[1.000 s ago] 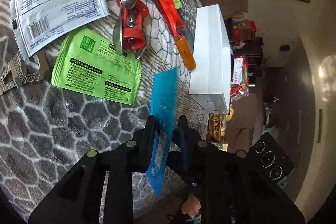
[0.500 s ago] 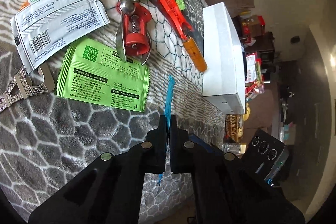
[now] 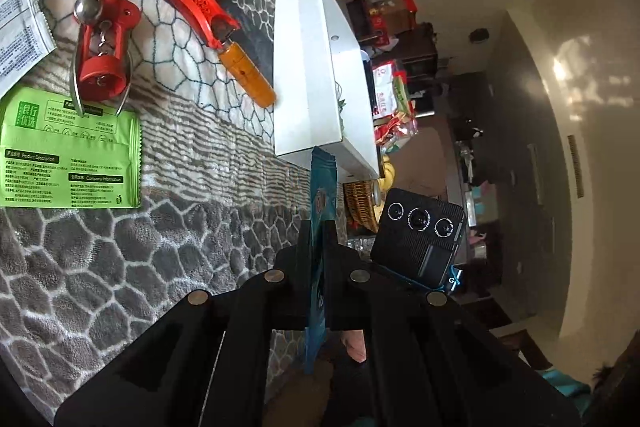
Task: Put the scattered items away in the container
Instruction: 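Carry the blue packet into the white box with the right tool and release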
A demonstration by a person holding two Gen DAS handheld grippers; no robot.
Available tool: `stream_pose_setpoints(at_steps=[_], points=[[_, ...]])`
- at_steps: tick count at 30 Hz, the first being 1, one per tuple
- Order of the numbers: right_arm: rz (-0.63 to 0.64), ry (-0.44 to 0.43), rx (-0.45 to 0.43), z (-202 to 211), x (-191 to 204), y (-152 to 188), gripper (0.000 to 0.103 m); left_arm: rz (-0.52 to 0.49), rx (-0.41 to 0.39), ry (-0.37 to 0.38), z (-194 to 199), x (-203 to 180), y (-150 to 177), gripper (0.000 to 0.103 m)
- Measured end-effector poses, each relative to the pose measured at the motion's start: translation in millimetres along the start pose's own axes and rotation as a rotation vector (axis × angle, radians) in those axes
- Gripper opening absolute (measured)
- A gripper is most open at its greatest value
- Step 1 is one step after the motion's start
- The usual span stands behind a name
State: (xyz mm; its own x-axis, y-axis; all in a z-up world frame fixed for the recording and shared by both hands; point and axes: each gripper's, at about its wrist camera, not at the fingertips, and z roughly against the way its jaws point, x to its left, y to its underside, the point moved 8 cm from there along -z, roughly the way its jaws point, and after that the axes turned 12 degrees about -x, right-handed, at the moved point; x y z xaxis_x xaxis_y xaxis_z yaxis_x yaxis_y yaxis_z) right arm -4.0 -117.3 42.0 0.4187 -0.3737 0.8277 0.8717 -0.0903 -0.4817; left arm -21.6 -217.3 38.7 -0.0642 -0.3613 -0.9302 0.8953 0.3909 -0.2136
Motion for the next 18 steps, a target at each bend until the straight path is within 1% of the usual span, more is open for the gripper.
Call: stream_pose_setpoints(at_steps=[2,4,7,9,10,12,14,15,18], points=[[-0.008,0.018,-0.017,14.4,1.4,-6.5,0.015,-0.008,0.01,0.017,-12.1,-13.8,1.7,0.003],[0.01,0.033,-0.049,33.8,3.7,-19.1,0.015,-0.002,0.019,0.028,-30.5,-27.7,0.1,0.003],[0.012,0.049,-0.091,62.8,4.0,-40.4,0.013,-0.005,0.028,0.03,-64.2,-53.1,-6.6,0.012],[0.014,0.06,-0.113,81.7,2.9,-54.5,0.013,-0.028,0.051,0.035,-88.9,-73.8,-10.7,0.026],[0.022,0.069,-0.125,91.0,1.5,-61.6,0.013,-0.044,0.058,0.025,-100.9,-84.4,-14.5,0.031],[0.021,0.068,-0.152,109.1,0.1,-78.0,0.013,-0.08,0.069,0.01,-125.2,-106.9,-25.5,0.051],[0.026,0.074,-0.182,125.6,-2.6,-96.4,0.013,-0.11,0.067,0.007,-147.5,-128.4,-36.9,0.062],[0.027,0.075,-0.196,133.3,-4.5,-105.8,0.013,-0.115,0.067,0.008,-156.6,-136.9,-42.7,0.065],[0.022,0.089,-0.225,153.2,-15.7,-130.4,0.013,-0.127,0.064,0.007,-183.7,-154.6,-59.9,0.068]])
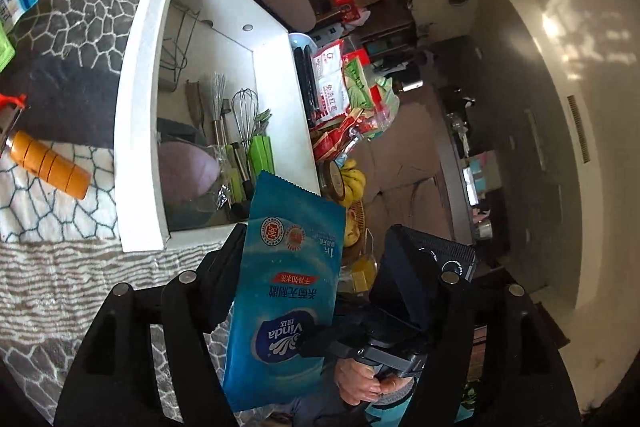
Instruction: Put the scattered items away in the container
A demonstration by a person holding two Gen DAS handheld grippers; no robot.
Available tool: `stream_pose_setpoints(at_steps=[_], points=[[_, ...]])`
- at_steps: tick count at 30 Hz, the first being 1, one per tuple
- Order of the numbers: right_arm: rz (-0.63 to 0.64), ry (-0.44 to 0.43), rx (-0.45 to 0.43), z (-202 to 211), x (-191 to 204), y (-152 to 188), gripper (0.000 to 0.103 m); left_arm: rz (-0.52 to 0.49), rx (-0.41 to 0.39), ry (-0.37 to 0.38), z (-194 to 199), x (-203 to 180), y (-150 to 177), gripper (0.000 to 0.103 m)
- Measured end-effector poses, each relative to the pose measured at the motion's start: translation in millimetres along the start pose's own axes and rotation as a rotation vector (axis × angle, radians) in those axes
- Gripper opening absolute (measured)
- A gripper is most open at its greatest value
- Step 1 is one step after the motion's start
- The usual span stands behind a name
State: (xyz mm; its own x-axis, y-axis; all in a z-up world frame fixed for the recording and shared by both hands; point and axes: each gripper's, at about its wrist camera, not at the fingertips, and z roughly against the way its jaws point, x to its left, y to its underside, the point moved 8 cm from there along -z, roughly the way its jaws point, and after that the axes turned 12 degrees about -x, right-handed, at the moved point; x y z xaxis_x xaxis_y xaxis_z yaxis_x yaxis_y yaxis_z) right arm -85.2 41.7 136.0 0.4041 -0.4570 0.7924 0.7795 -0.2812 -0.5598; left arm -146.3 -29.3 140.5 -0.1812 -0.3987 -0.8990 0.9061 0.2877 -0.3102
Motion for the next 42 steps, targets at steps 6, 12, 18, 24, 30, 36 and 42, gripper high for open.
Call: stream_pose_setpoints(at_steps=[6,12,18,24,30,36,42], points=[[-0.012,0.06,-0.016,0.0,-43.7,-57.6,0.013,0.016,-0.008,-0.09,-54.1,12.5,-46.0,0.074],[-0.06,0.129,-0.007,-27.9,-92.9,-118.3,0.013,0.081,-0.039,-0.152,-96.7,41.6,-107.3,0.076],[-0.089,0.27,0.052,-83.3,-163.6,-165.4,0.012,-0.02,-0.033,-0.376,-137.3,76.2,-162.3,0.077],[-0.06,0.437,0.122,-123.5,-226.2,-165.0,0.013,-0.074,-0.007,-0.457,-152.7,99.5,-163.6,0.077],[-0.05,0.451,0.077,-113.1,-235.6,-175.8,0.015,-0.079,-0.029,-0.372,-117.3,84.4,-157.3,0.077],[0.13,0.452,0.015,-66.3,-176.5,-167.5,0.04,-0.19,-0.148,-0.41,-6.8,70.9,-121.5,0.103],[0.21,0.363,-0.032,-59.4,-90.0,-121.8,0.079,-0.206,-0.242,-0.601,112.1,105.2,-60.5,0.103]])
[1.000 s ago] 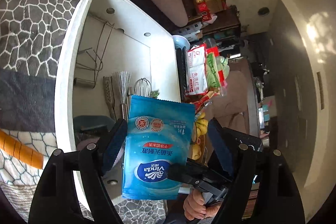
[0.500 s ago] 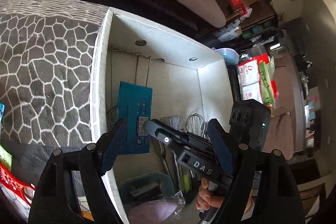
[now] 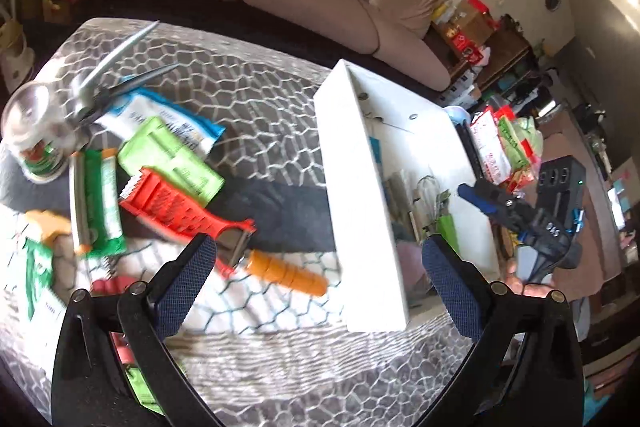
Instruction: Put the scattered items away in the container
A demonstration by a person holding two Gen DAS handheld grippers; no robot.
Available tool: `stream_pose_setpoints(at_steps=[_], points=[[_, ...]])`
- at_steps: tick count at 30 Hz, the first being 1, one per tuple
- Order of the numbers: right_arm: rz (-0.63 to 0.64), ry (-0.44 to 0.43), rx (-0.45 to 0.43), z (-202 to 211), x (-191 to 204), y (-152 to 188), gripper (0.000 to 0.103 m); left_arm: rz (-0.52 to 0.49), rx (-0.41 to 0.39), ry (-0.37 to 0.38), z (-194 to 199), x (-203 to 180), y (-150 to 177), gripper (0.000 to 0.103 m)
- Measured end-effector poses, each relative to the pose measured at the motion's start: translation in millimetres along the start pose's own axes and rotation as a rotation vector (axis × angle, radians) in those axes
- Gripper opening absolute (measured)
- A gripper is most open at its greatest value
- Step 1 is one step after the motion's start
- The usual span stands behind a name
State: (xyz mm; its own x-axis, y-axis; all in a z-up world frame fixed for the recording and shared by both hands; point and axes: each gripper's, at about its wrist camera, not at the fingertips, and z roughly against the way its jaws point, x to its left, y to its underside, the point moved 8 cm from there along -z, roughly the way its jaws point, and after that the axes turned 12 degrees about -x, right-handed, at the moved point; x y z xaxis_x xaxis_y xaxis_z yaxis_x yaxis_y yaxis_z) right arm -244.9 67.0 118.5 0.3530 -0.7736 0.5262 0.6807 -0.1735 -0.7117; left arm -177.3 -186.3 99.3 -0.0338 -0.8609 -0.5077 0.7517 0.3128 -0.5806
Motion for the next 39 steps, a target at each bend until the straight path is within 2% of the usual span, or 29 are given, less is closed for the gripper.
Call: stream_pose_setpoints(at_steps=[7,9,13,16,20,23,25,26,32,39], points=[[0.127,-0.07,0.043,2.5,97.7,54.1,0.08,0.099,0.017,-0.163,60.7,95.5,77.7,0.103],[0.16,-0.086,0.064,-2.6,120.9,71.6,0.08,0.088,0.018,-0.228,70.8,113.2,95.7,0.103],[0.214,-0.065,0.099,-11.8,150.0,109.4,0.08,0.035,-0.02,-0.348,92.0,129.6,117.1,0.103],[0.287,0.004,0.116,-17.4,160.8,139.5,0.082,0.021,-0.056,-0.399,101.8,133.3,125.4,0.103],[0.318,0.063,0.158,-23.1,166.0,179.8,0.083,0.018,-0.071,-0.405,104.0,129.2,131.3,0.103],[0.313,0.089,0.167,-22.4,164.6,201.8,0.092,0.003,-0.071,-0.404,104.4,120.3,135.7,0.103],[0.305,0.107,0.172,-19.9,163.1,212.5,0.103,-0.007,-0.069,-0.397,104.2,112.5,138.4,0.103],[0.304,0.116,0.172,-18.2,161.7,216.3,0.103,-0.015,-0.068,-0.394,103.6,108.0,139.5,0.103],[0.293,0.199,0.16,4.2,137.6,221.5,0.103,-0.062,-0.059,-0.381,90.8,77.3,147.2,0.103],[0.232,0.351,0.118,44.9,68.4,215.2,0.103,-0.144,-0.021,-0.354,44.2,21.3,170.4,0.103]])
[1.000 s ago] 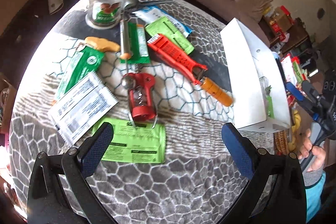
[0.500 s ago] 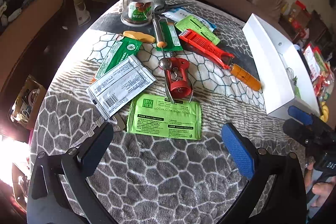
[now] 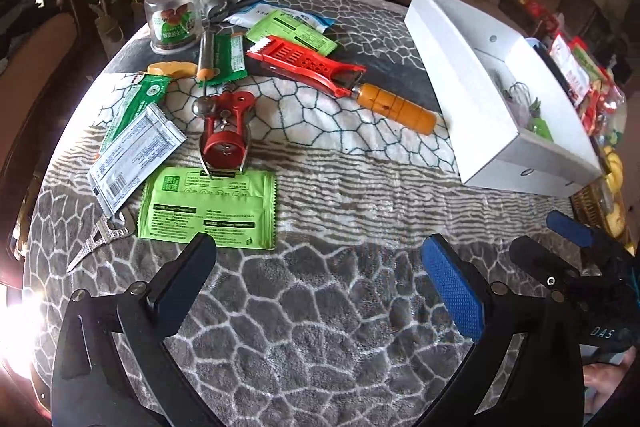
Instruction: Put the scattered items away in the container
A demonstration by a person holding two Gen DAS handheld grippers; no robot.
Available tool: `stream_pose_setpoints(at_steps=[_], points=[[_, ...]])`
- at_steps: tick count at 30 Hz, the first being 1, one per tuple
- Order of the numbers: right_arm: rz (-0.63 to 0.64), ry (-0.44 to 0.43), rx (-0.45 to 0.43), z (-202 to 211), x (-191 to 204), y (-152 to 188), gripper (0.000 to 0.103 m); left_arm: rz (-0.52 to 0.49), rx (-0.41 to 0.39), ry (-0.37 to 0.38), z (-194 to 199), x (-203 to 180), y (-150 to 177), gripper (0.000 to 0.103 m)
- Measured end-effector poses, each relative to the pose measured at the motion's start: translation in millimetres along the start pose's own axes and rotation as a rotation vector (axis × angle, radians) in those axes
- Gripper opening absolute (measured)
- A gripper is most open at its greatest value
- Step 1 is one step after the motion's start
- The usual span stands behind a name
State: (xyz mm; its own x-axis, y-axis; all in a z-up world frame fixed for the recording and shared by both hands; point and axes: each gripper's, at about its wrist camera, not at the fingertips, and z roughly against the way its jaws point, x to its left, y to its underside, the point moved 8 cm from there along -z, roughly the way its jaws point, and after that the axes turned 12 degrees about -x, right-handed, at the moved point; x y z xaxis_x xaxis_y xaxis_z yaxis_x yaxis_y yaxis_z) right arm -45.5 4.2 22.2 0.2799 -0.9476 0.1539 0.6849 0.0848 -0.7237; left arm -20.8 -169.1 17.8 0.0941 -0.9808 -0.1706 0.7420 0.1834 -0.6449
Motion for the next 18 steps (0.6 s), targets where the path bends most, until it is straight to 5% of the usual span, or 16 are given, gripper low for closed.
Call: stream_pose_setpoints(at_steps=[10,18], points=[[-0.121,0.193,0.004,22.2,-134.8,27.2,0.103,-0.123,0.007,0.008,-43.0,-112.0,26.8,0.103],[-0.114,0.241,0.018,25.6,-183.5,47.4,0.103,-0.125,0.024,0.0,-64.8,-157.4,53.5,0.103]])
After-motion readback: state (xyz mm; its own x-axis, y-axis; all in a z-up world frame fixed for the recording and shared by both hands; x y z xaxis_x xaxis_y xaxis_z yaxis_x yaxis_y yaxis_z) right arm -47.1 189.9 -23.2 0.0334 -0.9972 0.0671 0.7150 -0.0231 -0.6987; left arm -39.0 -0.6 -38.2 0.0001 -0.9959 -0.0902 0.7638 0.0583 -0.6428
